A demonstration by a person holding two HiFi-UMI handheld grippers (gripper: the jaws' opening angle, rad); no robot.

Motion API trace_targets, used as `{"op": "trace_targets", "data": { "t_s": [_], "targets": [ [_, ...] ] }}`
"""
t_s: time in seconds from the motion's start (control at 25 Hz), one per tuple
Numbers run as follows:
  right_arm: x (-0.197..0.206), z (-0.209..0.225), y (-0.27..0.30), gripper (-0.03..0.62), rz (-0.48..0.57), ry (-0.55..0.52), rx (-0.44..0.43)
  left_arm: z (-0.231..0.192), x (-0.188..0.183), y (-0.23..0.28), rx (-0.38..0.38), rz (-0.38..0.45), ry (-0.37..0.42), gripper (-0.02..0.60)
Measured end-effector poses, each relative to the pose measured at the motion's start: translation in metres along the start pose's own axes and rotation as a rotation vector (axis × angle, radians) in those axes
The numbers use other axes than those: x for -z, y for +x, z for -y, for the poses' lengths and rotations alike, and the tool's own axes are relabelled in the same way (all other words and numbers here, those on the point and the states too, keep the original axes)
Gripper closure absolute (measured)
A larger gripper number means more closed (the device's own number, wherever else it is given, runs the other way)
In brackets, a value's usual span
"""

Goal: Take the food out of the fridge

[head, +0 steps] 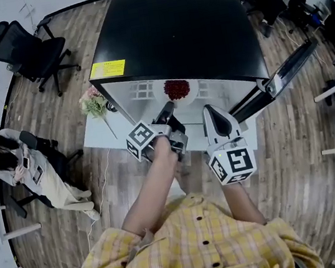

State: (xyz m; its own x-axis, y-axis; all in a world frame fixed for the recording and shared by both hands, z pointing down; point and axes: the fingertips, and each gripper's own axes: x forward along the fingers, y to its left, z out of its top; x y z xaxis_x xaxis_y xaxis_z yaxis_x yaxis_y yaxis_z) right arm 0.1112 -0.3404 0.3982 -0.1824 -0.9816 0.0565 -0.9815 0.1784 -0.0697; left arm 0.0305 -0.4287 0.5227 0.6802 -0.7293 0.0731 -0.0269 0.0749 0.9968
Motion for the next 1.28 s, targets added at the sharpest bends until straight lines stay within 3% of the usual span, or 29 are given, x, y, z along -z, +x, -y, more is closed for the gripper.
{"op": "trace_targets", "data": {
  "t_s": [0.84,1.28],
  "targets": [
    [0.010,-0.023,-0.028,0.586,-0.013,0.011,-0.073,0.059,0.024,-0.074,0.123,0.141,-0.011,0.563],
    [0.017,-0.038,-0.039,0.586,-0.028,0.003,-0.120,0.061,0.036,-0.106,0.127,0.197,0.035,0.563]
  ]
}}
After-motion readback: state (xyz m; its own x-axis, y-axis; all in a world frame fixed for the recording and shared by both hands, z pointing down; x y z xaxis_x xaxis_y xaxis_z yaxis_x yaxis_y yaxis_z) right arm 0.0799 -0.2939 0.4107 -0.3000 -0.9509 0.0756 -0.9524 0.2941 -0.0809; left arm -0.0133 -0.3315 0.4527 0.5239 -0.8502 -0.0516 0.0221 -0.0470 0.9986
